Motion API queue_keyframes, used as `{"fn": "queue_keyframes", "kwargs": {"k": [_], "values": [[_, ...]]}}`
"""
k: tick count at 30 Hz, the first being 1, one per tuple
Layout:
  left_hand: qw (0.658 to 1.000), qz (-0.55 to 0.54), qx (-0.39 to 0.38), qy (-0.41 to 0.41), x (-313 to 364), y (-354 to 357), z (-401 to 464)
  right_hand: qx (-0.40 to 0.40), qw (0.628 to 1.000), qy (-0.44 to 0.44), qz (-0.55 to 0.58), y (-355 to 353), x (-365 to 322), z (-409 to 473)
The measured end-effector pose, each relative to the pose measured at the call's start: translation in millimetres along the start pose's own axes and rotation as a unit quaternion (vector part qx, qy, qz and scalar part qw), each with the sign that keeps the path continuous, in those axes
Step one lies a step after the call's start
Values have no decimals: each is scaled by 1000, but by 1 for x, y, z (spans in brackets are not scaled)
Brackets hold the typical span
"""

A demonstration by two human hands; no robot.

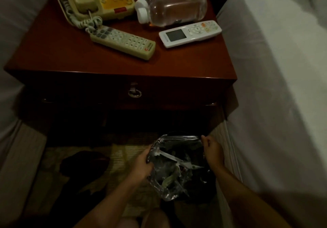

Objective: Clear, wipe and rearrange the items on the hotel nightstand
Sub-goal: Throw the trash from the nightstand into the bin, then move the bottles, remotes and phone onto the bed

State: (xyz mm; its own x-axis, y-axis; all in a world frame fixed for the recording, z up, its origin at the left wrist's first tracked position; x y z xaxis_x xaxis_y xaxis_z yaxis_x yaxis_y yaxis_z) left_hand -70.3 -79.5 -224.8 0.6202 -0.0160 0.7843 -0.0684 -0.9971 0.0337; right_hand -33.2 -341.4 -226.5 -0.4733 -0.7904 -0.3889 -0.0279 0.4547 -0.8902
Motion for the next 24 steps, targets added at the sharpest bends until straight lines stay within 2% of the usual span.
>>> {"fn": "queue_keyframes", "kwargs": {"k": [6,9,11,14,15,17,19,21,22,24], "values": [[999,28,-25,10,-3,-7,-1,-32,999,-2,-20,3,0,-4],[998,-17,42,-44,7,-11,-15,-30,998,-5,-47,-4,-7,-4],[994,-8,73,-86,15,-19,-28,-14,998,-12,-60,-17,-18,-7],[992,54,87,-67,49,-29,-58,38,997,-63,-25,-58,-49,-26],[989,107,93,-35,69,-32,-71,51,995,-85,-14,-77,-61,-35],[966,224,72,105,117,-39,-99,67,991,-119,-3,-117,-85,-52],[901,296,48,313,170,-48,-118,86,985,-147,8,-156,-109,-66],[812,319,65,485,218,-61,-121,129,970,-203,3,-189,-136,-64],[779,317,82,535,239,-68,-116,149,959,-241,-11,-202,-153,-57],[737,320,109,585,283,-76,-101,183,924,-331,-55,-220,-188,-32]]}}
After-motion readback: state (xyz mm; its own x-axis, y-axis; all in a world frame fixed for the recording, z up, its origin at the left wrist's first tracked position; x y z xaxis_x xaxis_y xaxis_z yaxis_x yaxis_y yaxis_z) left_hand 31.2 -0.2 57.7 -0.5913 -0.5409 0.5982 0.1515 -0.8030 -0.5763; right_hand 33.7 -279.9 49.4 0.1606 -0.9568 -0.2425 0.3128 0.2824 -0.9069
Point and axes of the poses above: each hand's wrist, its own z-axis towards the middle knuckle, its own y-axis out of the palm, x = y × z, the point moved 1 cm from there along z, towards the middle knuckle, and after that the axes turned 15 degrees about -z, right-handed, at the moved point
